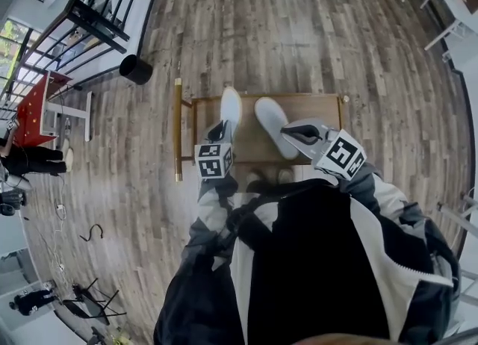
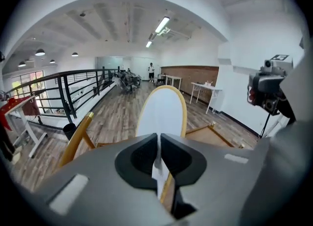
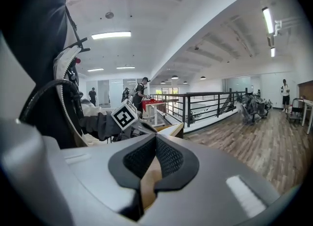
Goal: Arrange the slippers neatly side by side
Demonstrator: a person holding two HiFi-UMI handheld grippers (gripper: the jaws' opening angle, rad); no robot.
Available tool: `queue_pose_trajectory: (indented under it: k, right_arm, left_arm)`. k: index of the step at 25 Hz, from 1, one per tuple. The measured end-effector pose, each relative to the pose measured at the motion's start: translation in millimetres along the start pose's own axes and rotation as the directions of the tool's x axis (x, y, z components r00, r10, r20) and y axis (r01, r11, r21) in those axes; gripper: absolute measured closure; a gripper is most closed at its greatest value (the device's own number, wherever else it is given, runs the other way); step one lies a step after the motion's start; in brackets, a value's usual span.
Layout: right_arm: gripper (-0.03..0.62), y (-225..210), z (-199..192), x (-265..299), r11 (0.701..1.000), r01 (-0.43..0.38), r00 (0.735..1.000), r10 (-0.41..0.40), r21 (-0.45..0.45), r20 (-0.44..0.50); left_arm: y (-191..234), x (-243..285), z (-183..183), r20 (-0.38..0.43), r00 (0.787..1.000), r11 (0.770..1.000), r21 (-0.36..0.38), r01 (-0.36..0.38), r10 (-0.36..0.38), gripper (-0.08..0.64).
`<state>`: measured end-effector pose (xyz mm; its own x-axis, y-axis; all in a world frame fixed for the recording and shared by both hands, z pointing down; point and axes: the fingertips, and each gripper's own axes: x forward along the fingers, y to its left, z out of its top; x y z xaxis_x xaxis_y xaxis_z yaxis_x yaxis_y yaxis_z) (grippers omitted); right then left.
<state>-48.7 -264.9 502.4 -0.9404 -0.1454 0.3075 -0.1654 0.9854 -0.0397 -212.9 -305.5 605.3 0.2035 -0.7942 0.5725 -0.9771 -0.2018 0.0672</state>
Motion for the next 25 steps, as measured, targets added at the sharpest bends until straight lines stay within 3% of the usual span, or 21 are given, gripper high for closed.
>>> queue_pose_trajectory:
  k: [5,9,18,25]
  right_arm:
    - [0.588,8,-5,8,1.0,-0.029,1.0,0.029,-0.004,0.0]
    - [0.588,8,-1,10,0.999,-0.037,0.999,0.037,0.002,0.008]
    - [0.588,13,-2,11,0.999,-0.05,0.999,0.05,-0.006,0.021]
    - [0.588,11,-6,11,0.999,-0.042,0.999,0.042,-0.006,0.014]
  left_arm:
    - [-7,-50,21,0.138,0.99,0.997,-0.073,-0.013,0.023,0.528]
    - [-18,-72,37,0.205,0.978,0.998,-0.061,-0.015,0.027,0.527]
    - [-35,-84,54,0.245,0.97,1.0,-0.018,0.003,0.001,0.527]
    - [-33,-75,47,0.23,0.973,1.0,-0.023,0.015,-0.01,0.526]
